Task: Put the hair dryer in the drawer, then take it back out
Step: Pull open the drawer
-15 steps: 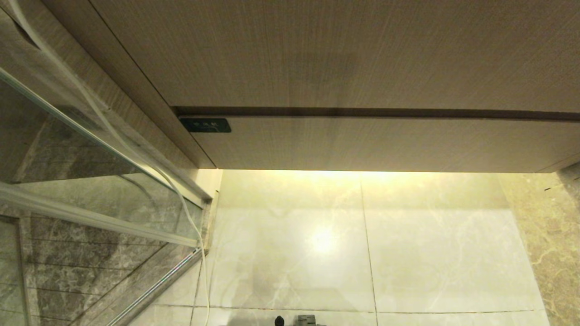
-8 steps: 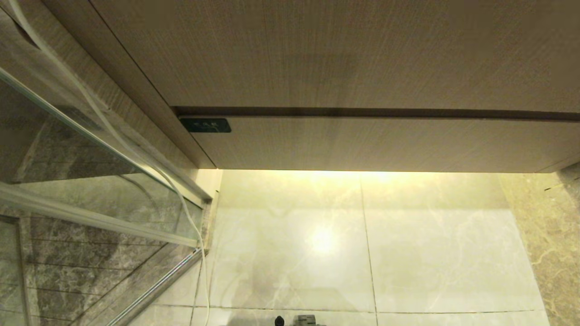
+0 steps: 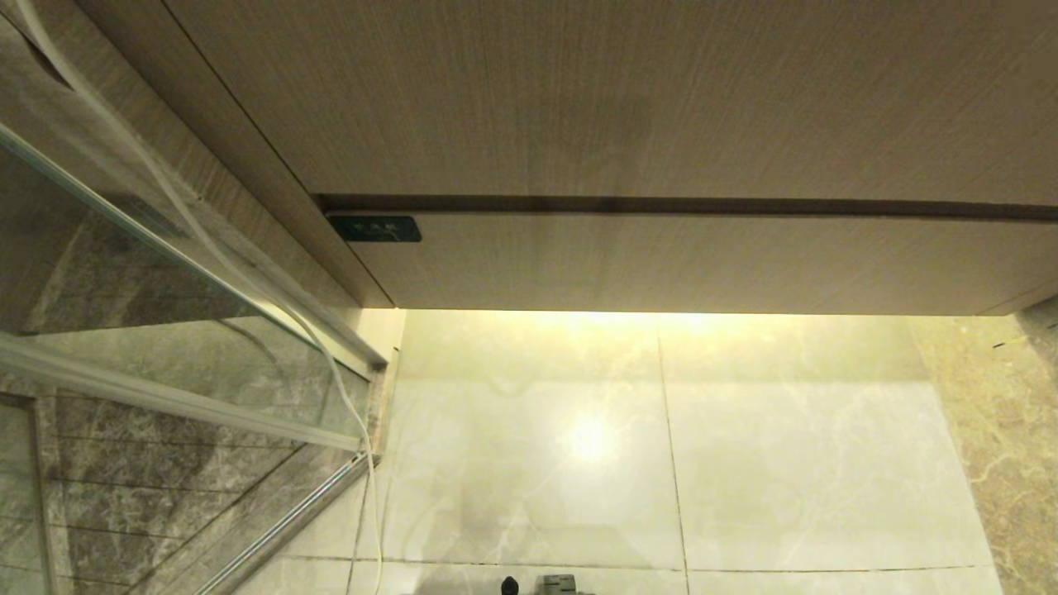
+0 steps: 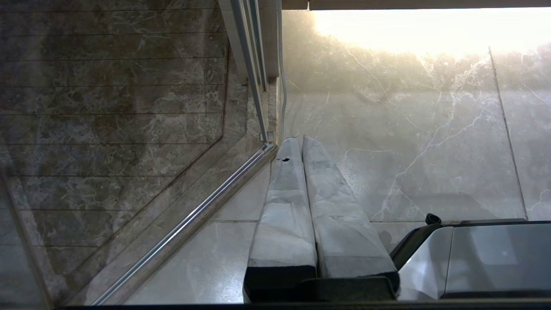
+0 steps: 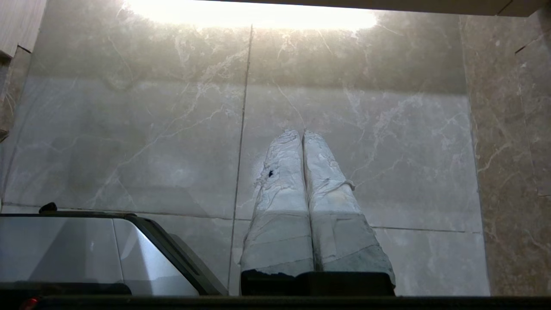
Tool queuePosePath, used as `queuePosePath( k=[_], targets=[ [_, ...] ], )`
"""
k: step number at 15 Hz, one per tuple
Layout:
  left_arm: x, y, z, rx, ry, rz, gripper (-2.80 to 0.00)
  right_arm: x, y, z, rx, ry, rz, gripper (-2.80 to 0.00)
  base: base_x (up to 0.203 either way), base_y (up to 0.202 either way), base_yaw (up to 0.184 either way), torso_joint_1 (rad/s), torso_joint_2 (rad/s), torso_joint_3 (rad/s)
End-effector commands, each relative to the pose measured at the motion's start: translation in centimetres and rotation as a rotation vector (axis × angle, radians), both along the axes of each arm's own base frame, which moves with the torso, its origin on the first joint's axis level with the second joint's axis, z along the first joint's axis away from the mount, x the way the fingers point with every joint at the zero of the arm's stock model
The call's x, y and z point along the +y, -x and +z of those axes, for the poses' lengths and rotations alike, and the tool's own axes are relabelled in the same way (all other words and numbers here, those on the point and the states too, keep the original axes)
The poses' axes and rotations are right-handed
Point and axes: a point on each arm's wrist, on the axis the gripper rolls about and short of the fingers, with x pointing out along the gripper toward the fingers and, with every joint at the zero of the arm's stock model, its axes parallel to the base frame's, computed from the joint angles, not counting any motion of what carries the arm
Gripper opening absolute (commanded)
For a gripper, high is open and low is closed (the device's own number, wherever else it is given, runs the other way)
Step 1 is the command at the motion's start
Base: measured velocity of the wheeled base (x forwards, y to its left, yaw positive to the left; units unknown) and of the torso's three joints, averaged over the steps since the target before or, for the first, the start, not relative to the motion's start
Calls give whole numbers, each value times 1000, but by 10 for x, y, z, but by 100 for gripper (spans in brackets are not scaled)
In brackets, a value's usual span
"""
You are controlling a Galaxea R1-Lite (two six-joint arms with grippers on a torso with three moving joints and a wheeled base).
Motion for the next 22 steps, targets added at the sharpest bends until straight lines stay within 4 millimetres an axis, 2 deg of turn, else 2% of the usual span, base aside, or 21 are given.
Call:
queuePosePath(
  k=[1, 3, 6, 8, 11, 13, 18, 22],
  targets=[
    [0, 0, 0, -1, 0, 1, -280, 0, 2, 7, -31, 7, 11, -280, 0, 0, 0, 0, 0, 0],
    [0, 0, 0, -1, 0, 1, -280, 2, 10, 35, -107, 23, 107, -280, 0, 0, 0, 0, 0, 0],
    [0, 0, 0, -1, 0, 1, -280, 4, 39, 93, -178, 36, 164, -280, 0, 0, 0, 0, 0, 0],
    [0, 0, 0, -1, 0, 1, -280, 4, 57, 132, -136, 36, 178, -280, 0, 0, 0, 0, 0, 0],
    [0, 0, 0, -1, 0, 1, -280, 5, 66, 180, -21, 26, 201, -280, 0, 0, 0, 0, 0, 0],
    [0, 0, 0, -1, 0, 1, -280, 6, 60, 209, 65, 15, 244, -280, 0, 0, 0, 0, 0, 0],
    [0, 0, 0, -1, 0, 1, -280, 7, 35, 267, 193, -7, 321, -280, 0, 0, 0, 0, 0, 0],
    [0, 0, 0, -1, 0, 1, -280, 12, 25, 288, 337, -67, 526, -280, 0, 0, 0, 0, 0, 0]
  ],
)
